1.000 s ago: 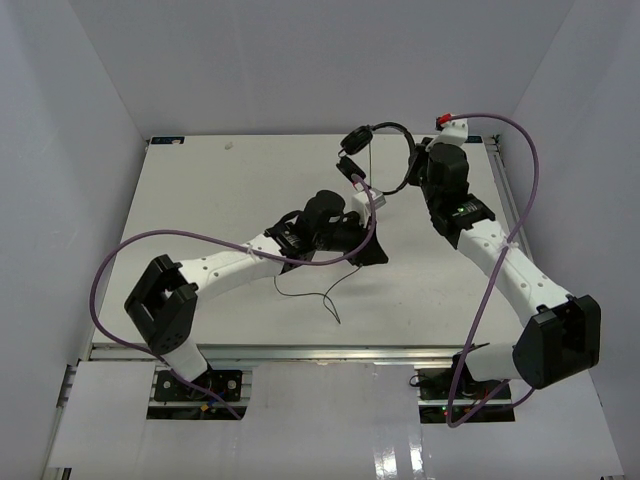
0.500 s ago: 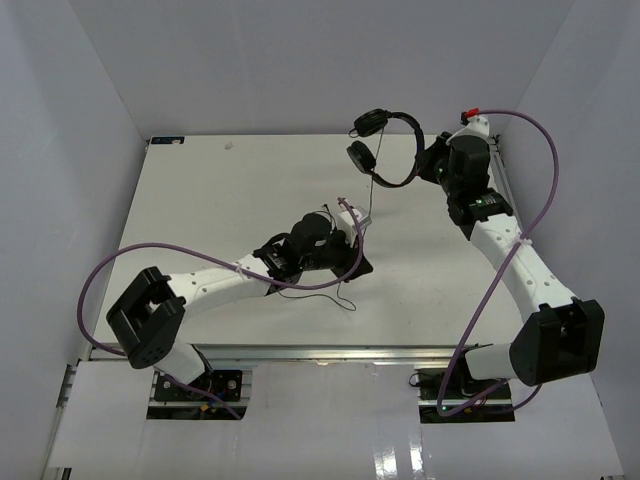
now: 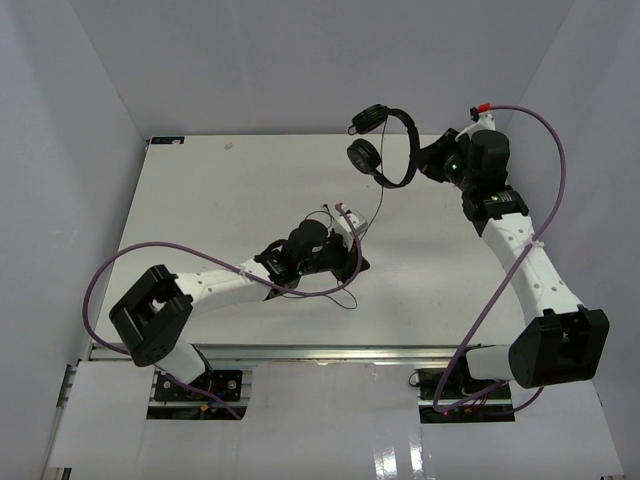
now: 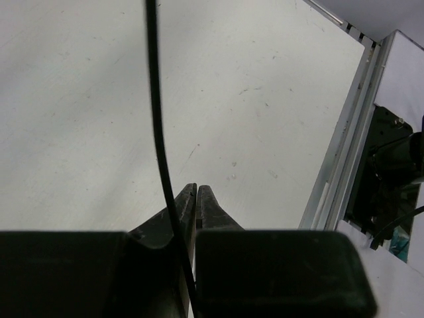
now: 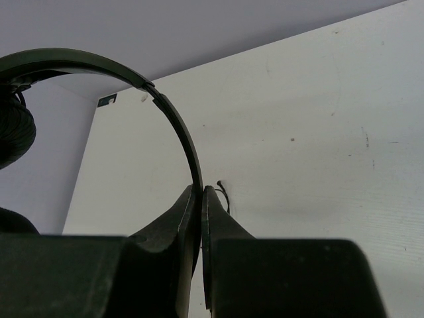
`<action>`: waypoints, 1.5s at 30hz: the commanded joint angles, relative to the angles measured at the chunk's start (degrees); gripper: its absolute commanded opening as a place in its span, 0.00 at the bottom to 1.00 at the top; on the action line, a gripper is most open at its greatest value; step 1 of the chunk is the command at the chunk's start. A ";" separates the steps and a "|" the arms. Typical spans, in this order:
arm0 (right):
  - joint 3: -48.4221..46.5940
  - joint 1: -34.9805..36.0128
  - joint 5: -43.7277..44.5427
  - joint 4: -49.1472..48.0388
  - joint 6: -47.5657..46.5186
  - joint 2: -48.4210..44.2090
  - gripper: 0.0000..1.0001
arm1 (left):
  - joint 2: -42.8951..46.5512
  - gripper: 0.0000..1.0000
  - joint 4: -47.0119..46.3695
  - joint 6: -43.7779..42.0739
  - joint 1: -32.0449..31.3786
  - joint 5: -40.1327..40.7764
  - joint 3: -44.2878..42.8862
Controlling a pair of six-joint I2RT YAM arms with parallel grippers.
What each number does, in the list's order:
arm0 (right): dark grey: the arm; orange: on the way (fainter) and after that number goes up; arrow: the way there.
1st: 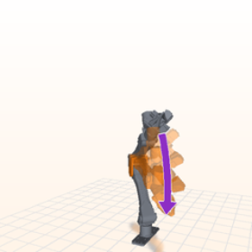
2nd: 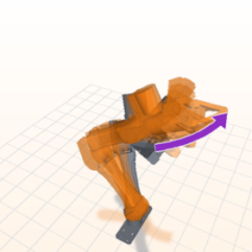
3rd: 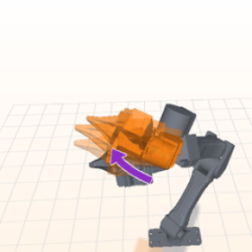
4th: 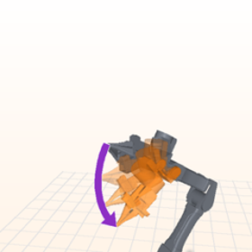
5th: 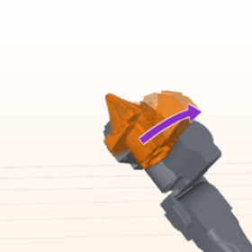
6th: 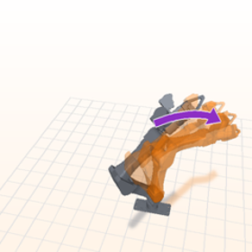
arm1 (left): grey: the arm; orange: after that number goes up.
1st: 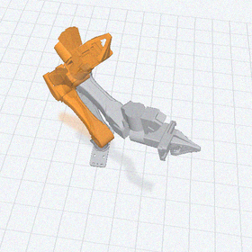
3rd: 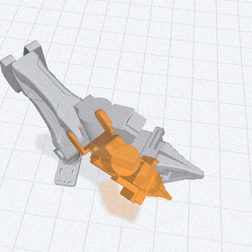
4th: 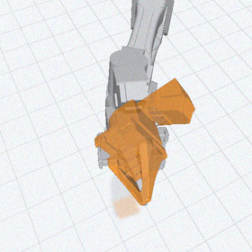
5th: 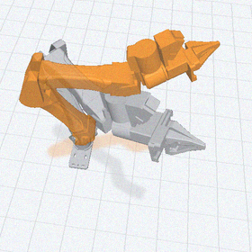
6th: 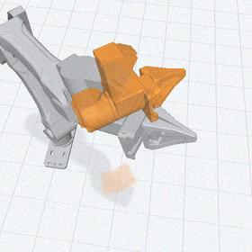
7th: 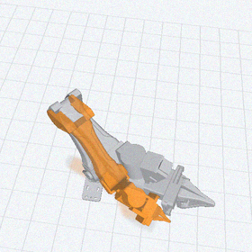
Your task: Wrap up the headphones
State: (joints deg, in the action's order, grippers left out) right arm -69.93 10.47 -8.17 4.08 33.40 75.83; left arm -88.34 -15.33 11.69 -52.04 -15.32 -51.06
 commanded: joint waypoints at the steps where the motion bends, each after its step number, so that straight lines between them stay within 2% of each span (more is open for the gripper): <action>1: -3.81 -2.74 -10.25 -1.97 2.17 -3.75 0.08 | -0.06 0.15 -3.13 -2.22 3.15 1.04 1.84; 5: -3.82 -5.04 -17.57 -2.09 1.09 -4.31 0.08 | 0.36 0.15 -5.26 -2.28 6.72 -0.36 2.91; 13: -1.55 -6.43 -37.43 -6.63 -9.59 -6.67 0.08 | -1.60 0.19 -7.79 -2.72 13.84 -8.59 0.51; 17: -0.65 -6.34 -41.06 -2.87 -23.15 -8.93 0.08 | -3.24 0.13 -4.99 -4.41 16.45 -12.98 -3.24; 21: -0.47 -6.34 -44.81 7.12 -41.21 -10.70 0.08 | -3.07 0.08 -2.08 -6.34 19.80 -15.25 -5.19; 22: -0.48 -6.32 -44.84 7.41 -41.68 -10.73 0.08 | -3.05 0.07 -1.97 -6.70 20.56 -15.31 -5.40; 26: 0.39 -5.82 -44.05 18.80 -61.53 -12.23 0.08 | -2.13 0.06 1.27 -7.59 25.17 -17.78 -6.69; 28: 1.40 -5.31 -42.96 22.01 -68.24 -13.03 0.08 | -2.27 0.06 3.01 -7.81 26.56 -18.72 -7.85; 32: 3.91 -1.82 -37.57 25.10 -76.07 -14.44 0.08 | -2.99 0.06 6.74 -7.58 27.95 -21.05 -11.71; 40: 11.14 3.88 -23.48 20.09 -80.05 -15.12 0.08 | -2.72 0.08 13.79 -7.99 27.96 -26.91 -17.50; 45: 14.53 8.11 -13.54 14.47 -80.92 -14.38 0.08 | -2.72 0.08 21.85 -8.43 27.96 -32.24 -21.14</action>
State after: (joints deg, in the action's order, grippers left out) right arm -57.58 15.53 -31.73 21.46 -44.83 61.54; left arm -92.58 -0.20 4.31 -25.67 -43.14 -67.67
